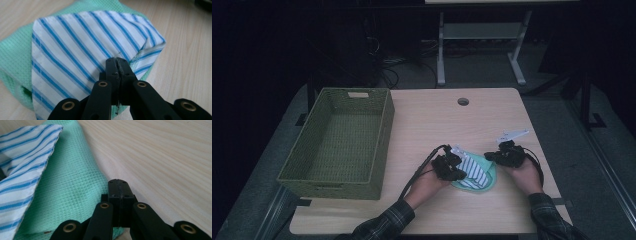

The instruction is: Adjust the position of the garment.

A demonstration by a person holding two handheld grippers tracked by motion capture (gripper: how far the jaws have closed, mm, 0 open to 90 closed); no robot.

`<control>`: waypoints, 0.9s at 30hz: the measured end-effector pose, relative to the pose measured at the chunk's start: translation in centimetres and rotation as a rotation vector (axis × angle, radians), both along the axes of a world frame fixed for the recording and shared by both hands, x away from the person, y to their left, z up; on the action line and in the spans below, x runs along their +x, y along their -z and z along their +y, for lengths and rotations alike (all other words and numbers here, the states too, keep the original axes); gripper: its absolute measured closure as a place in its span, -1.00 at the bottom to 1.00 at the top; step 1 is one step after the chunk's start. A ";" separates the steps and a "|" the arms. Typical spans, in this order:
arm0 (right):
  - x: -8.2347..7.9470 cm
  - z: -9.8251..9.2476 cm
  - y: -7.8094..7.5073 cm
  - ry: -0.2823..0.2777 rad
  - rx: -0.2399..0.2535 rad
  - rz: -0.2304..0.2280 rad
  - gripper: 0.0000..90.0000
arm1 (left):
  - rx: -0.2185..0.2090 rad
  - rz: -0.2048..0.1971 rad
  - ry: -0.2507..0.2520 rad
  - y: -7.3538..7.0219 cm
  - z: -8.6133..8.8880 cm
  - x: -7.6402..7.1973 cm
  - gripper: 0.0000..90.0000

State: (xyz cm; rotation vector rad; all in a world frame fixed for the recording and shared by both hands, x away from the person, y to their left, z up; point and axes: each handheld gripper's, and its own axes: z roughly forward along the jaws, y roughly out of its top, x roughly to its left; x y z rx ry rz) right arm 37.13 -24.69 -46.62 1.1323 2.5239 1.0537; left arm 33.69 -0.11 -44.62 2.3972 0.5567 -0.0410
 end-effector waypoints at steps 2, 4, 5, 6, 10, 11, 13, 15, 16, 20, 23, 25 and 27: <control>-0.2 0.0 -0.1 -0.004 0.000 0.004 0.99 | 0.013 -0.002 0.011 0.0 0.1 0.0 0.96; -0.7 0.0 -0.2 -0.013 -0.006 0.005 0.99 | 0.018 -0.005 0.007 0.0 0.1 0.0 0.96; -0.9 0.0 -0.2 -0.018 -0.008 0.006 0.99 | 0.026 -0.004 0.007 0.0 0.3 0.1 0.96; -1.2 0.0 -0.2 -0.023 -0.009 0.010 0.99 | 0.029 -0.006 0.009 0.0 0.4 0.1 0.96; -2.1 0.1 -0.3 -0.041 -0.012 0.010 0.99 | 0.046 -0.014 -0.001 -0.1 1.0 0.4 0.96; -2.3 0.2 -0.3 -0.048 -0.016 0.009 0.99 | 0.051 -0.014 0.002 -0.1 1.2 0.6 0.96; -2.7 0.4 -0.4 -0.059 -0.016 0.009 0.99 | 0.057 -0.015 -0.006 -0.1 1.6 0.8 0.96; -3.2 0.6 -0.4 -0.067 -0.012 0.011 1.00 | 0.059 -0.019 -0.016 -0.2 2.0 1.0 0.96; -3.4 0.7 -0.4 -0.074 -0.016 0.015 0.99 | 0.066 -0.021 -0.020 -0.2 2.2 1.1 0.96; -4.5 1.1 -0.5 -0.102 -0.009 0.016 0.99 | 0.076 -0.028 -0.028 -0.3 3.0 1.6 0.95; -5.3 1.6 -0.5 -0.125 -0.001 0.024 0.99 | 0.080 -0.033 -0.034 -0.4 3.6 1.9 0.95; -6.0 1.9 -0.5 -0.143 0.004 0.032 0.99 | 0.084 -0.039 -0.038 -0.4 3.9 2.1 0.95; -6.5 2.3 -0.4 -0.167 0.005 0.027 0.99 | 0.081 -0.043 -0.047 -0.5 4.2 2.2 0.95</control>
